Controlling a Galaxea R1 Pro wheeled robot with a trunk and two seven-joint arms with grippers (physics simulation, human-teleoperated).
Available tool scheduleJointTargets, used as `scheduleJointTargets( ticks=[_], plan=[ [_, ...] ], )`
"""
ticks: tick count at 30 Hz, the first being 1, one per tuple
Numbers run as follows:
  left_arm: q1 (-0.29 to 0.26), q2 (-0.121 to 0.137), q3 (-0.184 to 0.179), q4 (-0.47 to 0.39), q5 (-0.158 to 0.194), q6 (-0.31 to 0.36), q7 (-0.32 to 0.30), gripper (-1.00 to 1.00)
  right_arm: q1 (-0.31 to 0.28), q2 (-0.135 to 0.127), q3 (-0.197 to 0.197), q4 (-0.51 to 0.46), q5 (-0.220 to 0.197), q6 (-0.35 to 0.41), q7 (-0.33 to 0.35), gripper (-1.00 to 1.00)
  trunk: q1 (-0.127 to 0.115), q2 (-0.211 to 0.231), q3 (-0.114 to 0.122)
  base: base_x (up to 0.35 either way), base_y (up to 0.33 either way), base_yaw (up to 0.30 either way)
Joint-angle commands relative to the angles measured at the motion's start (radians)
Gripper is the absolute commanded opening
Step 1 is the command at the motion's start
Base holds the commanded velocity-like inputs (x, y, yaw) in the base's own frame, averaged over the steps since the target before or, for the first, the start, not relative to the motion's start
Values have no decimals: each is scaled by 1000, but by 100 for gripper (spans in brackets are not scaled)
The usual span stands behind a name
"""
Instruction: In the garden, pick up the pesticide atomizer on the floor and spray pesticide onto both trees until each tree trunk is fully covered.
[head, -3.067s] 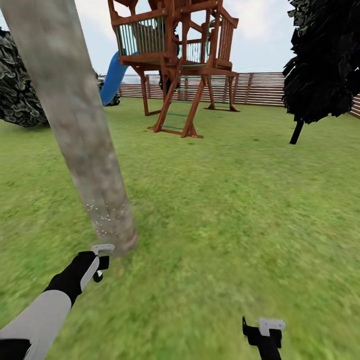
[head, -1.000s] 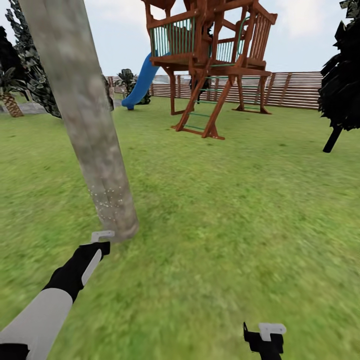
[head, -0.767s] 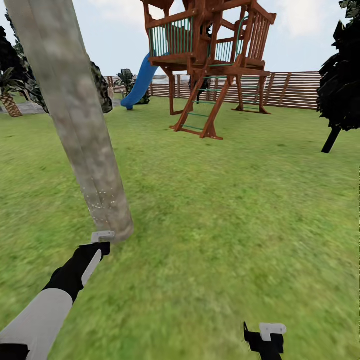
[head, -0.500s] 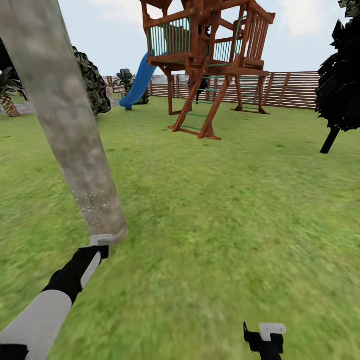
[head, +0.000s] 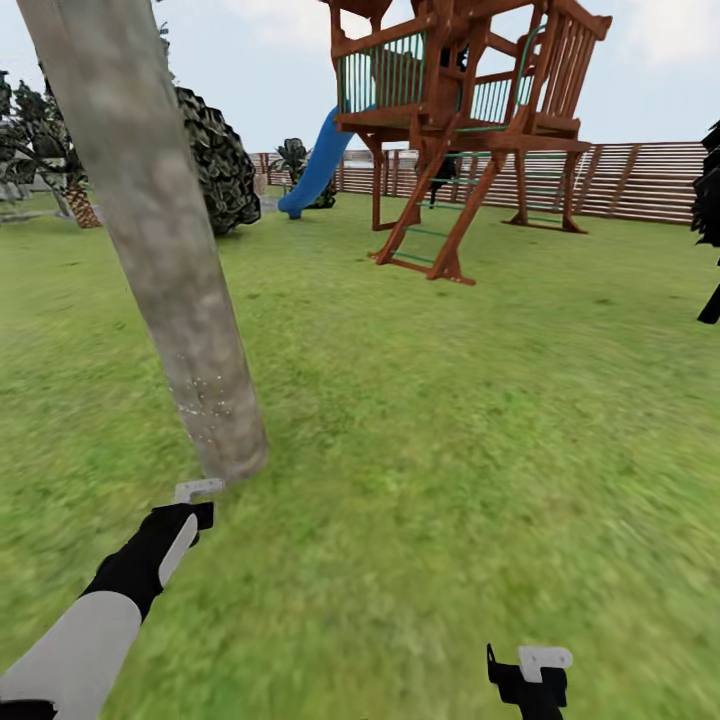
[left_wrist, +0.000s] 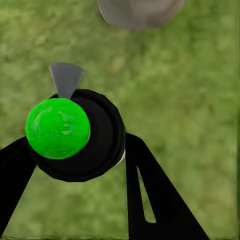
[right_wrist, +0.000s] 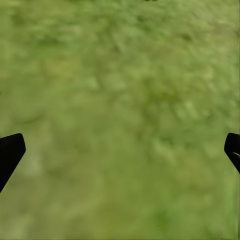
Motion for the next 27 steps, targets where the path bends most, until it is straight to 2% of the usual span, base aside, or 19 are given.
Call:
scheduleJointTargets(
  ticks=[1, 11, 17, 21, 27],
  plan=[
    [-1, -4, -2, -2, 7, 4, 8, -100, 0, 0, 9, -1, -5, -1, -5, 100, 0, 0, -1, 37, -266, 181],
    [-1, -2, 0, -2, 6, 4, 9, -100, 0, 0, 9, -1, -5, -1, -5, 100, 0, 0, -1, 235, -190, 41],
    [-1, -2, 0, -1, 6, 4, 12, -100, 0, 0, 9, -1, -5, -1, -5, 100, 0, 0, -1, 234, -191, 252],
    [-1, 2, 0, 2, 9, 4, 55, -100, 0, 0, 9, -1, -5, -1, -5, 100, 0, 0, -1, 173, -228, 276],
    [-1, -8, -4, 4, 21, 7, 49, -100, 0, 0, 9, -1, -5, -1, -5, 100, 0, 0, -1, 116, -247, 251]
  ],
)
